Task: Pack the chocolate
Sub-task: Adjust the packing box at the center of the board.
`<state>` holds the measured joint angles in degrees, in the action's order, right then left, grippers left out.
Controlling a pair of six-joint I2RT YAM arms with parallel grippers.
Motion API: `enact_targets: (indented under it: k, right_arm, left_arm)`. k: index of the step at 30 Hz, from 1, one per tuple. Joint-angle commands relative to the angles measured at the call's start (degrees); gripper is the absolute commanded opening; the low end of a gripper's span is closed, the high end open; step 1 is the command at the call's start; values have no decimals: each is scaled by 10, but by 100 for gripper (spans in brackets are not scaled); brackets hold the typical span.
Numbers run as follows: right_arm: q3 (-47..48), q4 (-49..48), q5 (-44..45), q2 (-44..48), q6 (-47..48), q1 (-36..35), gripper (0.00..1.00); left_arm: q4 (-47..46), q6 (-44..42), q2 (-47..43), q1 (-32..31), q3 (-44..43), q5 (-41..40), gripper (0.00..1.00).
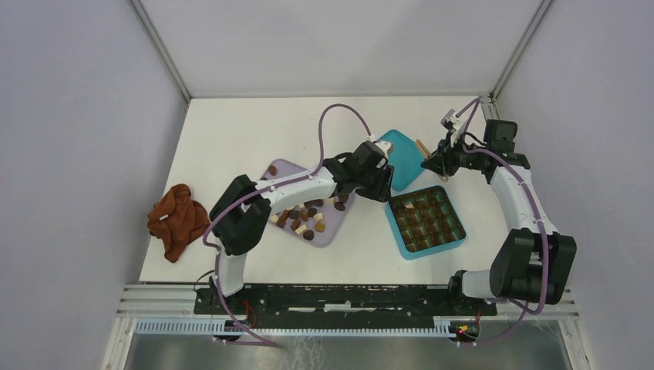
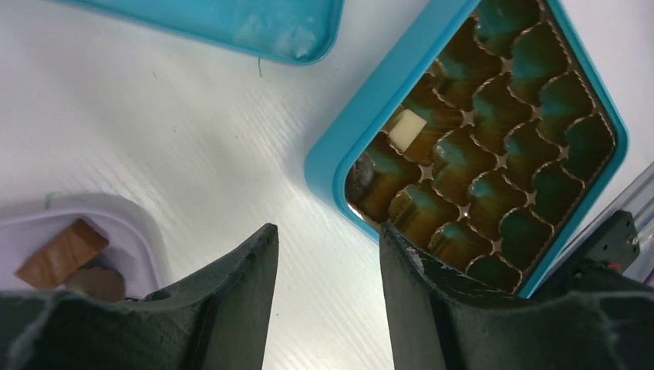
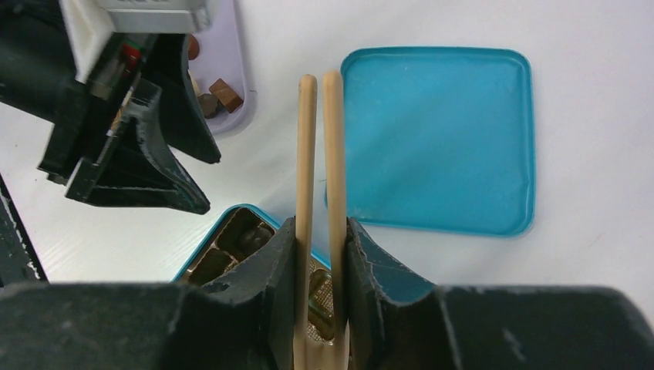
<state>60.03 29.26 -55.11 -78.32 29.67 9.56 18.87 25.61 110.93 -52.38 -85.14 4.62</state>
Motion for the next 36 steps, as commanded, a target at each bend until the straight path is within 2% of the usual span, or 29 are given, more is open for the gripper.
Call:
enact_targets:
  k: [1,3,6,9,13,18,22,28,32,36]
  right_arm:
    - [-22,-41,-4,25,-31,2,15]
    - [-40,-54,-6,40,-45,3,15]
    - [-64,-68,-7,62,-56,3,15]
    - [-88,-84,-10,82,-73,3,15]
    - [-96,-66,-12,103,-58,2,16]
    - [-114,-53,-5,120,-45,3,16]
    - [-116,-39,3,124,-41,2,16]
    - [-92,14,6,113,-16,-3,16]
    - [-79,27,16,115,-19,-11,16]
    - [-76,29,35,123,-35,-43,16]
  left_arm:
    - [-8,110,19,-5,-8,-26,57]
    - [-5,139,28,-13,-9,-28,56]
    - [40,164,48,-28,-44,-79,55]
    - [45,202,72,-32,-61,-83,53]
    - [90,219,99,-41,-86,-109,50]
    - [115,211,111,-45,-106,-133,45]
    - [133,188,114,-41,-130,-167,45]
    - [143,125,81,-33,-149,-164,49]
    - [102,98,-13,-33,-66,-154,50]
    - [-30,116,-161,-30,97,-101,50]
